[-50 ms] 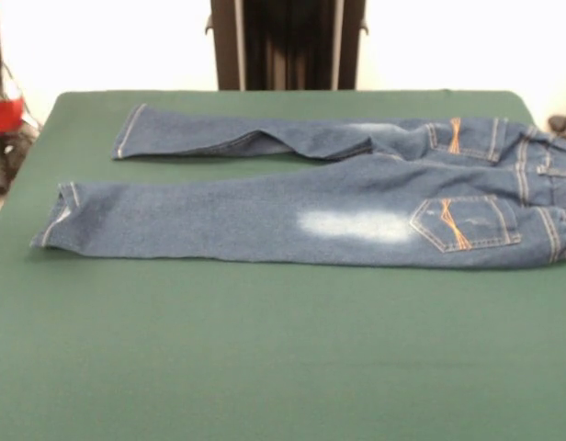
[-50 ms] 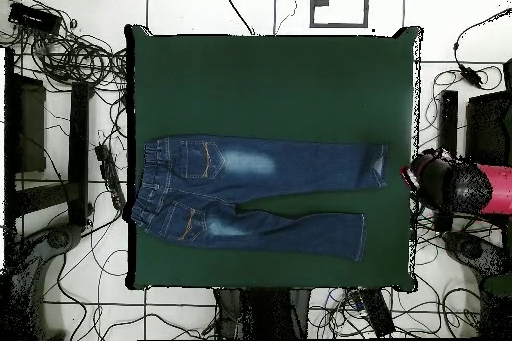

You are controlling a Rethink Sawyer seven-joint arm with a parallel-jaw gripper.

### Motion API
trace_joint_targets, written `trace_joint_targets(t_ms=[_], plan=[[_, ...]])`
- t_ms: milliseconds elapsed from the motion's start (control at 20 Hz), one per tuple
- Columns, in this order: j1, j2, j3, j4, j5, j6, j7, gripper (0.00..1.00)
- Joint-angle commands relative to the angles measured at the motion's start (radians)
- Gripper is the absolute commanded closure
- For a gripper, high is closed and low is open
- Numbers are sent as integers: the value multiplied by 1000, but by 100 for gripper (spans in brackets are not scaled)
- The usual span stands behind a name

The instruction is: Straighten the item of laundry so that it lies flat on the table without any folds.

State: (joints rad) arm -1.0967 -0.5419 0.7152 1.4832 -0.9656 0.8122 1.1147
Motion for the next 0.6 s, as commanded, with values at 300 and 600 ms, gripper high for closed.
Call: trace_joint_targets(t_ms=[300,600], plan=[[66,-61,-208,216,42,-121,320,0],[88,-48,-293,262,68,-248,431,0]])
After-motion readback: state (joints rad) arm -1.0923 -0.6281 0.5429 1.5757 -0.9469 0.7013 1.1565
